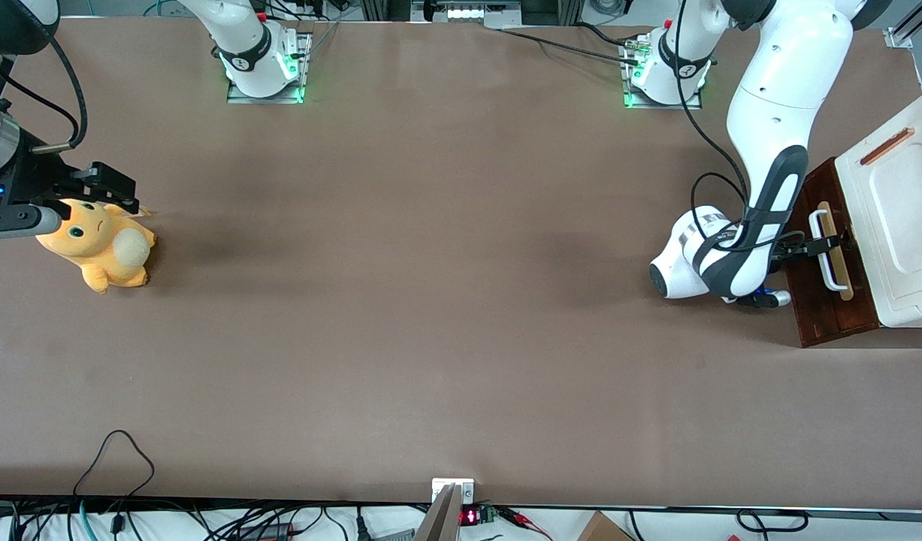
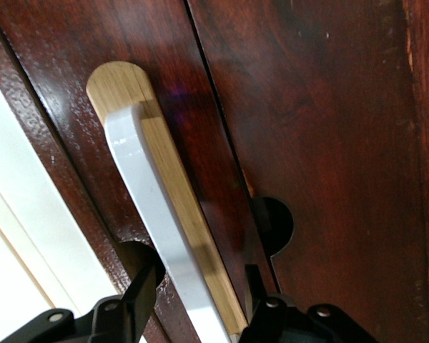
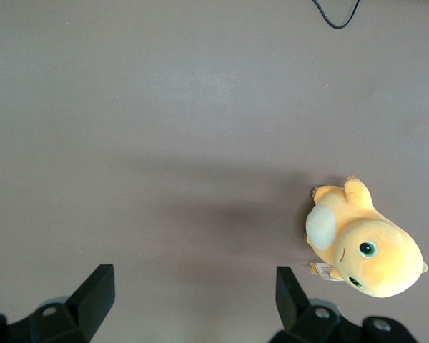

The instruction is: Open lower drawer with left arm only

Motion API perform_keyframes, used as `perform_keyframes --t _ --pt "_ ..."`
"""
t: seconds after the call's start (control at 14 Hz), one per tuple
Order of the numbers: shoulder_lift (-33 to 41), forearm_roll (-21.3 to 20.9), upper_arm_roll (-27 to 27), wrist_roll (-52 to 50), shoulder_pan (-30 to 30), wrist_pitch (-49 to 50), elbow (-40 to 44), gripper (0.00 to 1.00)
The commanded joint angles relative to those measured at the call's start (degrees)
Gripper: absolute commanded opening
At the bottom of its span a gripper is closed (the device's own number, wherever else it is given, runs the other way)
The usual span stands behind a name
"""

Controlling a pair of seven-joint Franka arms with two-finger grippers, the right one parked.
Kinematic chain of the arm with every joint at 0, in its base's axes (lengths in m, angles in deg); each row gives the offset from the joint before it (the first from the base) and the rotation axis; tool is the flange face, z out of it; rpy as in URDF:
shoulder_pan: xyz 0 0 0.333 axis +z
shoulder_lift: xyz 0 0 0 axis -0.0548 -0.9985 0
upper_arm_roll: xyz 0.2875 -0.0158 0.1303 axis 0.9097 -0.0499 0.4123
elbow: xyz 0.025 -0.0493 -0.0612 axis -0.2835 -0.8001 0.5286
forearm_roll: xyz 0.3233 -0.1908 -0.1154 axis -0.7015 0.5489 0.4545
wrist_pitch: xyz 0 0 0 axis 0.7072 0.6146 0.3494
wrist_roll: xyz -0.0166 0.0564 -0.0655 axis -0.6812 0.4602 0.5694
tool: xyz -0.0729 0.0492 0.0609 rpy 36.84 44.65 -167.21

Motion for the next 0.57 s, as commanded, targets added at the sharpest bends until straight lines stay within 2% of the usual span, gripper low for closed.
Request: perform_keyframes --t 0.0,0.5 --pt "0.5 -1.8 -0.3 0.7 0.8 0.0 -0.5 0.57" --pt "0.4 -1.9 -0.3 1.0 1.2 -0.1 -0.4 0.52"
